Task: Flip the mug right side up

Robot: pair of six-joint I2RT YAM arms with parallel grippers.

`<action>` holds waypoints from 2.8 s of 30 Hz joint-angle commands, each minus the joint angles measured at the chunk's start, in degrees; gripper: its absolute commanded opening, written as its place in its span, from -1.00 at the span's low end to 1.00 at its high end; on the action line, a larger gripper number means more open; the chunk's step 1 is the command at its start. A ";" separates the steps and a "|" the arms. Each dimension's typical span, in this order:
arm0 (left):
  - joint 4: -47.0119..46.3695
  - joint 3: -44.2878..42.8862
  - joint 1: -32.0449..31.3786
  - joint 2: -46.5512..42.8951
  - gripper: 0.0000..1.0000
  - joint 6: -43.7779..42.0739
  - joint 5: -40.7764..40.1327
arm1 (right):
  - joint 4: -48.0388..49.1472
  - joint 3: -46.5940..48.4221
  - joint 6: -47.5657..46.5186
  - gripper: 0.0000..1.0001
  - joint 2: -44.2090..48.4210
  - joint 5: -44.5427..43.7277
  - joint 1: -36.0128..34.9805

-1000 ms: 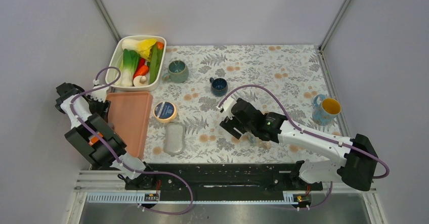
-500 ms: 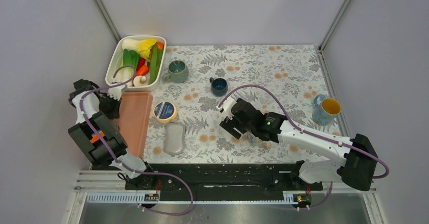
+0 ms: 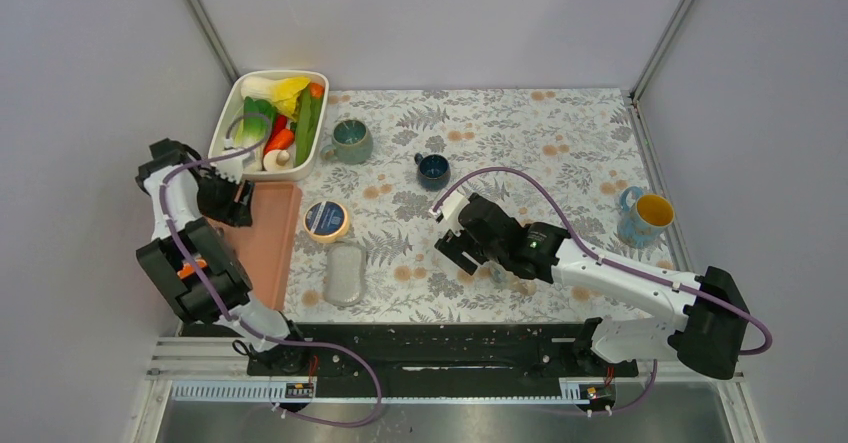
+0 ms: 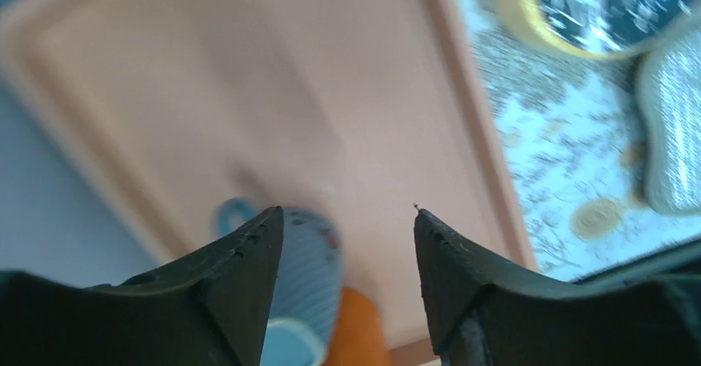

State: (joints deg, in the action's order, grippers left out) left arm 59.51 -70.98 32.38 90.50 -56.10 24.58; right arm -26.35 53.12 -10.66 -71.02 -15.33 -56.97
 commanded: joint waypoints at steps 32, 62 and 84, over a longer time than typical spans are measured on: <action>-8.76 -3.01 13.26 1.73 -1.00 -0.15 -21.31 | 0.88 -2.23 0.76 0.73 1.28 -0.86 0.19; -2.77 -6.41 -2.86 7.11 -0.51 2.28 4.09 | 1.58 -2.72 0.87 0.74 2.21 -1.55 0.19; -0.13 -32.56 -16.20 1.99 0.98 41.45 5.56 | 18.35 -5.57 2.89 0.99 13.34 -7.36 8.61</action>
State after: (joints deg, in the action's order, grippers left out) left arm 39.53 -96.71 17.91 82.46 -19.73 34.81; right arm -13.52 47.77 -9.28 -59.09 -21.69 -50.78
